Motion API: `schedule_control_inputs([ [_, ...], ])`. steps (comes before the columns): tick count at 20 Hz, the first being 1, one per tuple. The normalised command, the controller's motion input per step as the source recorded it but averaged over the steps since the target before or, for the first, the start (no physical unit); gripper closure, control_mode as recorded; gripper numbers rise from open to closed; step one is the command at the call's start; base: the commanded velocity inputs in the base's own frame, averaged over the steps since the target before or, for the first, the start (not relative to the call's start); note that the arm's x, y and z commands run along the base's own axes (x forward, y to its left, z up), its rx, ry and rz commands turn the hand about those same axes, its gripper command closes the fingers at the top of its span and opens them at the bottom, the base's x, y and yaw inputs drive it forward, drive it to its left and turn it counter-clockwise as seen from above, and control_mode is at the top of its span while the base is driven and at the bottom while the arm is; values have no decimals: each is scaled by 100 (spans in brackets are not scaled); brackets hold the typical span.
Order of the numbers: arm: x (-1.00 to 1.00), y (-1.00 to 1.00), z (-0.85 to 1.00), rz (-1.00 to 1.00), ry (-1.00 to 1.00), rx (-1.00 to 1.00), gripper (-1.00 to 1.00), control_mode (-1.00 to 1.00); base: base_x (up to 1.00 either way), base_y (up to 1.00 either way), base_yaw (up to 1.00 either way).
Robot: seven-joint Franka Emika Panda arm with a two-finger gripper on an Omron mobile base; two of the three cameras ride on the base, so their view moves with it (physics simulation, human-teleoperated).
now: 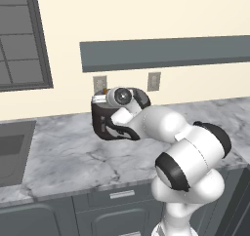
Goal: Start the toaster. Once the lever pops up, take the bread to the plate on the dining counter.
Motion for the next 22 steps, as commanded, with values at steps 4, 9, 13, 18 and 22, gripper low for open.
schedule_control_inputs([
  [4, 0, 0, 0, 0, 0, 0, -100, -100, 0, 0, 0],
  [9, 0, 0, 0, 0, 0, 0, -100, -100, 0, 0, 0],
  [13, 0, 0, 0, 0, 0, 0, -100, -100, 0, 0, 0],
  [18, 0, 0, 0, 0, 0, 0, -100, -100, 0, 0, 0],
  [22, 0, 0, 0, 0, 0, 0, -100, -100, 0, 0, 0],
])
